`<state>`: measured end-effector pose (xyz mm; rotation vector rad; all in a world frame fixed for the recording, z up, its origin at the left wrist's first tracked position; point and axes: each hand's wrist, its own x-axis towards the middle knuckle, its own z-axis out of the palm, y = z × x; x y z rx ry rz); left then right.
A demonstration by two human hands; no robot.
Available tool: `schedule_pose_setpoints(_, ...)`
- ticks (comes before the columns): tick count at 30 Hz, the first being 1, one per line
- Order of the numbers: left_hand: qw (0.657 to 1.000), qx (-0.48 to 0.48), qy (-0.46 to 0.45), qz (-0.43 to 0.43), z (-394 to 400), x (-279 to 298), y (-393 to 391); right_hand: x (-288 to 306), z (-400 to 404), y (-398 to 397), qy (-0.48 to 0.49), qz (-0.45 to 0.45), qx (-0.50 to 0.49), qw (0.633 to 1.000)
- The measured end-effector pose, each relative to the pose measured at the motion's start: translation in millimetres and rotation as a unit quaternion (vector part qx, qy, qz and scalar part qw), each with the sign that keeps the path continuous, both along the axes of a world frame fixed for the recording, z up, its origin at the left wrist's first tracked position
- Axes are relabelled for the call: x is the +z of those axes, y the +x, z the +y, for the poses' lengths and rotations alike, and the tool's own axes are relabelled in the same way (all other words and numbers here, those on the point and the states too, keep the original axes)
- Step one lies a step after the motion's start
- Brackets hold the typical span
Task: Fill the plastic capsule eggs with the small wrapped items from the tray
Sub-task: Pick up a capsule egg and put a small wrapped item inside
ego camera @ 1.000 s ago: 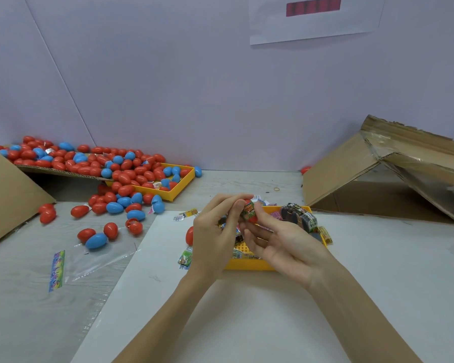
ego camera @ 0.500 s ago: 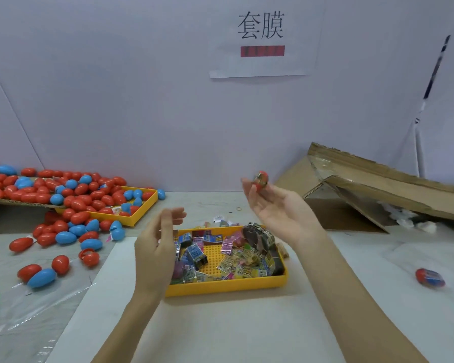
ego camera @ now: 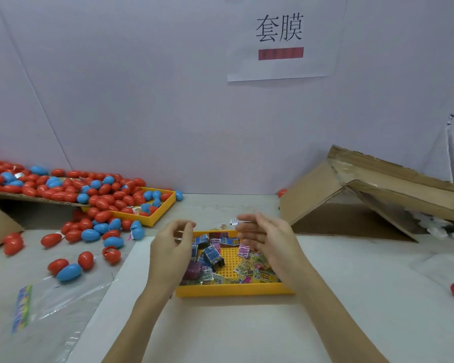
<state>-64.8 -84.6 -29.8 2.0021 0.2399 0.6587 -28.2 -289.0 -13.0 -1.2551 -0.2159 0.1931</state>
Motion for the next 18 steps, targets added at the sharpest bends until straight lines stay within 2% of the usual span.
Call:
schedule_pose_setpoints(3,0.999,0.041,0.016,0.022,8.8,-5.5,11.7,-8.7,10.5,-10.3,-0.119,-0.085,0.002,0.989)
schedule_pose_setpoints(5,0.996,0.058,0.048,0.053,24.1,-2.3,33.6,-13.7,16.0,-13.4,-0.221,-0.141,-0.017,0.965)
schedule_pose_setpoints(7,0.988,0.078,0.107,0.074,46.6,5.5,60.8,-18.3,19.7,-15.0,-0.284,-0.179,-0.028,0.942)
schedule_pose_setpoints(11,0.949,0.109,0.255,0.152,102.7,26.4,112.3,-22.1,23.3,-15.3,-0.312,-0.211,-0.042,0.925)
schedule_pose_setpoints(18,0.853,0.037,0.425,0.301,167.9,11.3,158.6,-26.0,23.5,-8.2,-0.305,-0.182,-0.049,0.933)
